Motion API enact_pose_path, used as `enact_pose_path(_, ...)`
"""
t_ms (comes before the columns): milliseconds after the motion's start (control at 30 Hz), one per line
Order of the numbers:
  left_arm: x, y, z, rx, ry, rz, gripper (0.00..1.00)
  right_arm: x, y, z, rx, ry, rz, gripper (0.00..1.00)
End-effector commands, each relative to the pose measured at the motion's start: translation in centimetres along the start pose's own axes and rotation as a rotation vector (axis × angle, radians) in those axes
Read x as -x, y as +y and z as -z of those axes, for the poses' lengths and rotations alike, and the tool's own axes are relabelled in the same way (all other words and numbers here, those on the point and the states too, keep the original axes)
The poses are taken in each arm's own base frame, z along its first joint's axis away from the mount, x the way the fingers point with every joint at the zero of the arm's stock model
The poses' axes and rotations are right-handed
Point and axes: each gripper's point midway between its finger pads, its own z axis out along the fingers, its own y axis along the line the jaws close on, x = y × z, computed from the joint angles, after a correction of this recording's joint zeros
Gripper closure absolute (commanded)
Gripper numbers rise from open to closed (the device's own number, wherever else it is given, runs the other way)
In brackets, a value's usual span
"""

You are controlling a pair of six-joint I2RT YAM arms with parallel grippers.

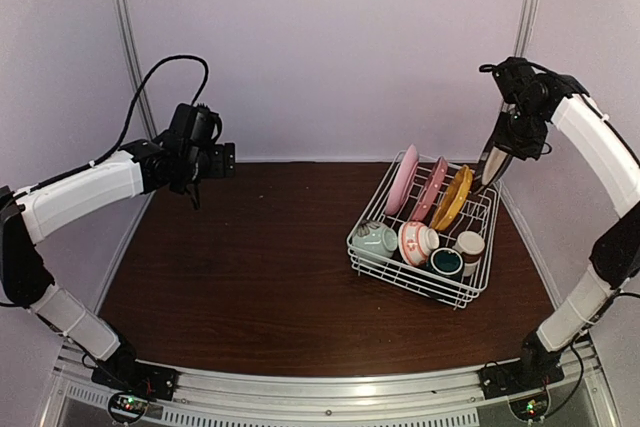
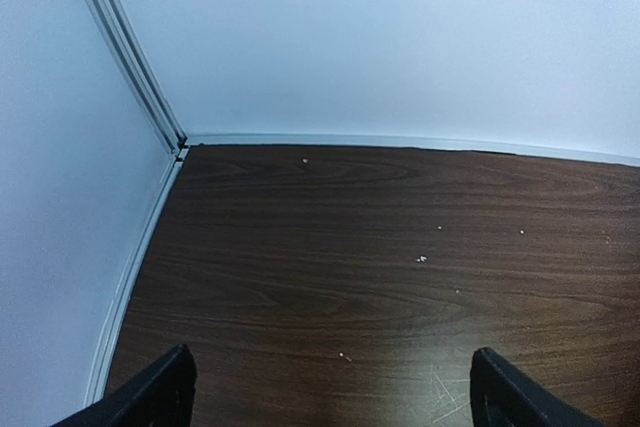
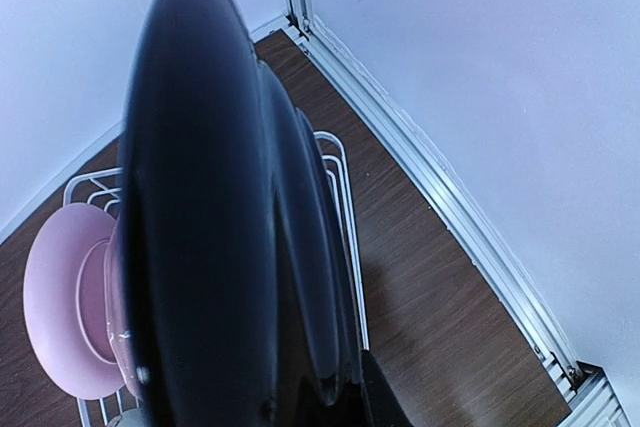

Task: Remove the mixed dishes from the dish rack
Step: Grab the cup from the plate, then pass from the right arm to the left

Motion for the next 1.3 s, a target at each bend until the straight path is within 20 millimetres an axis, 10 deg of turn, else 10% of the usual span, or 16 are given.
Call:
enact_pose_path(0, 1.3, -0.5, 0.5, -0.027, -0.026, 0.033, 0.03, 4.2, -1.5, 4.4, 0.033, -0.2, -0.084, 1.0)
enact_pose_path(200, 1.9, -1.0, 1.2, -0.078, -0.049, 0.048, 0.03, 5.6, -0.1, 6.4, 0.165, -0.28, -0.029, 1.0)
enact_pose_path(633, 5.0, -4.5, 7.2, -0.475, -0.259, 0.032, 0.02, 7.0, 8.3, 17.3, 0.892, -0.463, 0.121, 1.0)
enact_pose_path(1267, 2.6, -13.4, 14.3, -1.162, -0.086, 0.025, 0.03, -5.8, 20.9, 20.3, 1.568, -0.189, 0.362, 1.0)
